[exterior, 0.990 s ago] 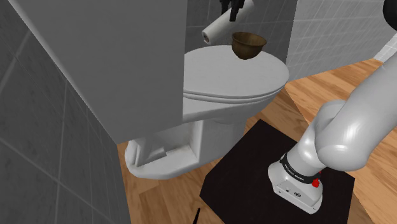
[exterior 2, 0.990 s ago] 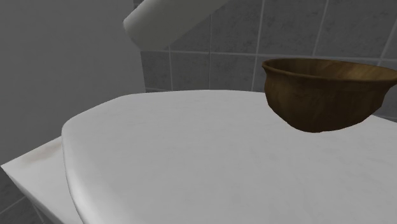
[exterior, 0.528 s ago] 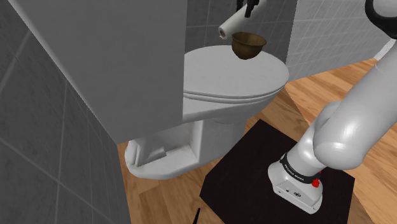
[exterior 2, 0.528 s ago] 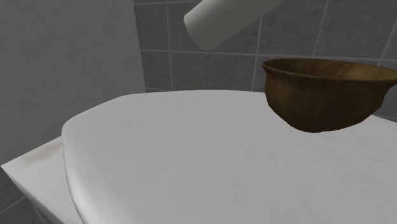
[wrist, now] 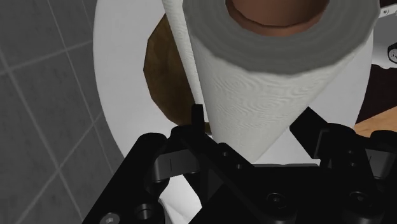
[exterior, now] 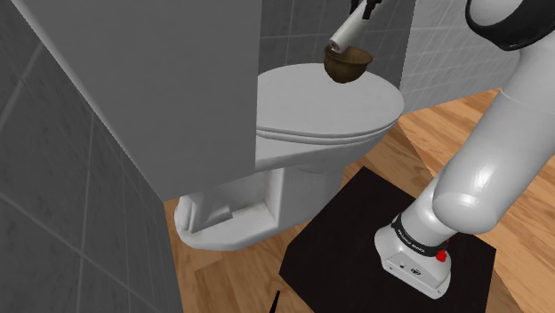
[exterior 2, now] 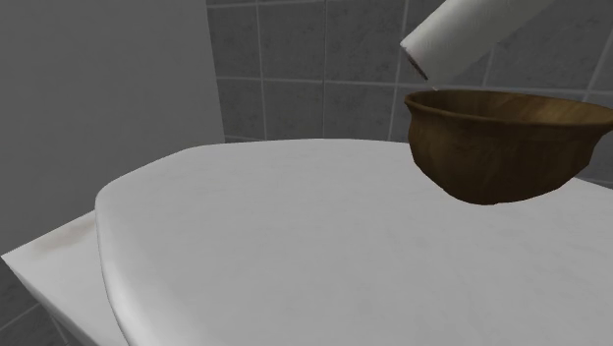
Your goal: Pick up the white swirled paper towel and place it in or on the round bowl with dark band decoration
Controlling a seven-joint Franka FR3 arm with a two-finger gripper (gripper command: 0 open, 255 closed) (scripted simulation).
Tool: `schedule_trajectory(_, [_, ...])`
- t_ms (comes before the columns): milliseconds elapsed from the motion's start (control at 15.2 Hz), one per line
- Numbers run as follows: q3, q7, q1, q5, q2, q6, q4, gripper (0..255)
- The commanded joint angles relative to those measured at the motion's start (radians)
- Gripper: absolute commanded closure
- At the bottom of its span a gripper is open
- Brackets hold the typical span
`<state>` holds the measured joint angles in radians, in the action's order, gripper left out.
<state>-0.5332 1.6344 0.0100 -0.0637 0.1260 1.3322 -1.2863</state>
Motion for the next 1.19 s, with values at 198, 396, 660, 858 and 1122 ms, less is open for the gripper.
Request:
schedule_trajectory(198, [-0.004, 0.014, 0.002, 0.009, -0.016, 0.063, -0.077, 255])
schedule_trajectory(396, [0.000, 0.007, -0.005, 0.019, -0.036, 0.111, -0.142, 255])
schedule_trajectory(660, [0.003, 0.000, -0.012, 0.030, -0.058, 0.172, -0.221, 255])
schedule_trajectory(858, [0.006, -0.005, -0.016, 0.038, -0.073, 0.228, -0.291, 255])
schedule_trajectory(1122, [0.005, -0.005, -0.017, 0.038, -0.073, 0.228, -0.291, 255])
